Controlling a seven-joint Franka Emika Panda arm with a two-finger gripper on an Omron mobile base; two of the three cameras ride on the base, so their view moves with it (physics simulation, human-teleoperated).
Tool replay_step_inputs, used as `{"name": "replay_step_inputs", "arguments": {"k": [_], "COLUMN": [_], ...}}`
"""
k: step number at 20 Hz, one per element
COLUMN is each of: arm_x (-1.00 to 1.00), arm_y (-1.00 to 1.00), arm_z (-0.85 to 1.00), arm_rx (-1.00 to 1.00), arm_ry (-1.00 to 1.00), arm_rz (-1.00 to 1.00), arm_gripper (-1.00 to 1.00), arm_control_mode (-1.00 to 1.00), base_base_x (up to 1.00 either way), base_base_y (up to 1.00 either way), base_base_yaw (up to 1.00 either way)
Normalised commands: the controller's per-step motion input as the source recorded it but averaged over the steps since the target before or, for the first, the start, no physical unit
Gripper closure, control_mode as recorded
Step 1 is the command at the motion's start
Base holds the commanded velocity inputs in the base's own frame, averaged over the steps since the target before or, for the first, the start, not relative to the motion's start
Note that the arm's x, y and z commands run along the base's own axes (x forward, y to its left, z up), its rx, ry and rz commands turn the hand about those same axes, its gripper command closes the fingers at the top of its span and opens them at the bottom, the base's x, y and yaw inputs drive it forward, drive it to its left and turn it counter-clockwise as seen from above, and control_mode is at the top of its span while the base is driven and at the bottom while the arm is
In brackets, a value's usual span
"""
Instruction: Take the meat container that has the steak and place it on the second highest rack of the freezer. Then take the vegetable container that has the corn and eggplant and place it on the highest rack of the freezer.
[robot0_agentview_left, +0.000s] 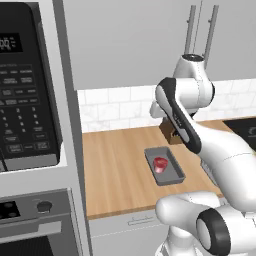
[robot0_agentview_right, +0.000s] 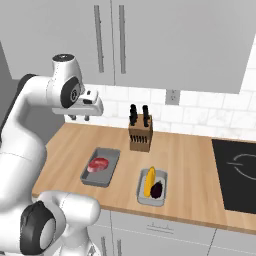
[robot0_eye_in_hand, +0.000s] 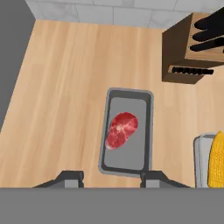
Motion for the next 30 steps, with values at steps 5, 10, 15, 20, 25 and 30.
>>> {"name": "replay_step_inputs", "arguments": {"k": [5, 10, 15, 20, 25, 30], "arm_x": [-0.22, -0.25, -0.08, 0.04, 0.00, 0.00], "arm_y": [-0.22, -1.00, -0.90, -0.04, 0.11, 0.47], "arm_z": [-0.05, -0.86, -1.00, -0.87, -0.62, -0.85], "arm_rx": [0.04, 0.12, 0.09, 0.16, 0.12, 0.00], "arm_ry": [-0.02, 0.10, 0.35, 0.14, 0.00, 0.00], "arm_rz": [-0.06, -0.55, -0.63, -0.35, -0.05, 0.00], "arm_gripper": [-1.00, -1.00, -1.00, -1.00, -1.00, -1.00], "arm_control_mode": [-1.00, -1.00, -1.00, -1.00, -1.00, -1.00], "base_base_x": [0.00, 0.00, 0.00, 0.00, 0.00, 0.00], "base_base_y": [0.00, 0.00, 0.00, 0.00, 0.00, 0.00], "base_base_yaw": [0.00, 0.00, 0.00, 0.00, 0.00, 0.00]}}
